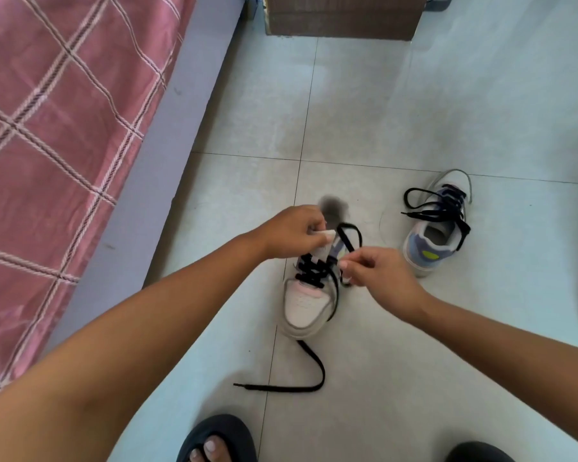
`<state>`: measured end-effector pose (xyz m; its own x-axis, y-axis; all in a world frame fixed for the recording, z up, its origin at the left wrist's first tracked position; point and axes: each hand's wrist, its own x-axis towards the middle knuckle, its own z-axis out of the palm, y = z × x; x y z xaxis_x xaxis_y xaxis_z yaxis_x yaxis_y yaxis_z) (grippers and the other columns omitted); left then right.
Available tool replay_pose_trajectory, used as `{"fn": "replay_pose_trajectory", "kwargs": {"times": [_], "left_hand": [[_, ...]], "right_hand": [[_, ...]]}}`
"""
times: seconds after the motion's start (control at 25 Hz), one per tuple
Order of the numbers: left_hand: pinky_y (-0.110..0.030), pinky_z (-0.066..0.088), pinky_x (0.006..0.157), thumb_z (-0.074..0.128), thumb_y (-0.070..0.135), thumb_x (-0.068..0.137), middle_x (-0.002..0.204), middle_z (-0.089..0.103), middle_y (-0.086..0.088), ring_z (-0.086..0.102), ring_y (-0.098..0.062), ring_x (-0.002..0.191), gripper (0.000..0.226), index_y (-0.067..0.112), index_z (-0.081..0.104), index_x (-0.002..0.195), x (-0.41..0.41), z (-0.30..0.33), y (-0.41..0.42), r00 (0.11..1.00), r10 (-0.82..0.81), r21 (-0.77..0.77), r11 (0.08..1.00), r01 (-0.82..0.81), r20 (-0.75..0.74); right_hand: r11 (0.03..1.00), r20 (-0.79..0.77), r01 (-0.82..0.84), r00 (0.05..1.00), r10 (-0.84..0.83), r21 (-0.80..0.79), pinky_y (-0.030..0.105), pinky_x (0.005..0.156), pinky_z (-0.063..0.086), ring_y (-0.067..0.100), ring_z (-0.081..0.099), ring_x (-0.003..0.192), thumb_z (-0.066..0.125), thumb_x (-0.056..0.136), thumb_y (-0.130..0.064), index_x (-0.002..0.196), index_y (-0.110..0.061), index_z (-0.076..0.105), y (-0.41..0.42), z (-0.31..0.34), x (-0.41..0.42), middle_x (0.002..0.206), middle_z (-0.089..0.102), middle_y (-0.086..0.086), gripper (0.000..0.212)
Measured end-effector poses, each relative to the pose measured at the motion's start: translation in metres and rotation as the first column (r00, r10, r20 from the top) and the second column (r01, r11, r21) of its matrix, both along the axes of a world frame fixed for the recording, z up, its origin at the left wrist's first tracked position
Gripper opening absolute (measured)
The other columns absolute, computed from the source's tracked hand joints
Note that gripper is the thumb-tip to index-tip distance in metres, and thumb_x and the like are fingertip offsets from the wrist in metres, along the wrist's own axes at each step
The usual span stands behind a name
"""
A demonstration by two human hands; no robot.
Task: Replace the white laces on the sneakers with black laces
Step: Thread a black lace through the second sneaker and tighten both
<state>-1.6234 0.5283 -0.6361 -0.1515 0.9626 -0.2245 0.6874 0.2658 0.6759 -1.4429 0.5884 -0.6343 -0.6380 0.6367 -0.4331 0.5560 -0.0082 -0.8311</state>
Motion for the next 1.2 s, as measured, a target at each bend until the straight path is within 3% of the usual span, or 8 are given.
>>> {"fn": "replay_pose_trajectory", "kwargs": {"times": [0.12,0.24,0.32,0.4,0.92,1.2], "left_hand": [[-0.015,0.041,0.056,0.057,0.025,0.093,0.072,0.053,0.005,0.050,-0.002,0.061,0.024,0.013,0.050,0.074,-0.004,0.021,0.001,0.945,0.158,-0.053,0.987,-0.149,0.285],[-0.015,0.039,0.056,0.056,0.024,0.094,0.069,0.055,0.006,0.049,-0.001,0.059,0.022,0.015,0.052,0.075,-0.011,0.037,0.001,0.855,0.256,-0.100,0.966,-0.237,0.451],[-0.022,0.040,0.062,0.057,0.027,0.093,0.072,0.058,0.006,0.051,-0.008,0.066,0.020,0.019,0.054,0.075,-0.015,0.047,0.001,0.842,0.271,-0.101,0.962,-0.254,0.467],[-0.025,0.041,0.065,0.057,0.029,0.093,0.072,0.060,0.005,0.052,-0.010,0.067,0.019,0.020,0.056,0.076,-0.017,0.058,0.000,0.838,0.292,-0.114,0.956,-0.271,0.460],[-0.021,0.042,0.059,0.059,0.029,0.091,0.066,0.060,0.008,0.052,-0.007,0.060,0.020,0.021,0.059,0.072,-0.006,0.094,-0.008,0.860,0.288,-0.101,0.957,-0.271,0.422],[-0.021,0.043,0.061,0.059,0.028,0.091,0.067,0.061,0.008,0.054,-0.006,0.060,0.020,0.020,0.060,0.072,-0.002,0.101,-0.010,0.872,0.268,-0.095,0.963,-0.251,0.411]], "right_hand": [[0.985,-0.008,-0.106,0.994,0.108,0.137,0.015,0.066,0.045,0.000,0.056,0.062,0.071,0.082,-0.019,0.071,-0.026,0.067,0.019,0.023,-0.009,0.069,0.066,-0.007,0.014],[0.920,0.047,-0.277,0.960,0.275,0.276,0.011,0.068,0.042,-0.001,0.058,0.071,0.070,0.083,-0.019,0.082,-0.018,0.071,0.035,0.050,-0.020,0.079,0.067,-0.007,0.002],[0.853,0.121,-0.394,0.919,0.376,0.343,0.012,0.070,0.043,0.001,0.059,0.075,0.069,0.084,-0.019,0.087,-0.016,0.073,0.047,0.065,-0.026,0.082,0.068,-0.007,0.006],[0.821,0.147,-0.446,0.895,0.422,0.356,0.005,0.062,0.040,-0.007,0.057,0.069,0.070,0.084,-0.021,0.083,-0.021,0.072,0.056,0.078,-0.030,0.076,0.066,-0.013,0.002],[0.795,0.103,-0.527,0.847,0.522,0.301,0.003,0.060,0.041,-0.007,0.057,0.063,0.074,0.080,-0.019,0.079,-0.021,0.072,0.061,0.113,-0.034,0.070,0.068,-0.012,0.002],[0.611,0.263,-0.694,0.715,0.648,0.380,0.016,0.068,0.044,-0.001,0.058,0.072,0.069,0.084,-0.019,0.080,-0.025,0.069,0.060,0.125,-0.038,0.077,0.068,-0.011,0.007]]}}
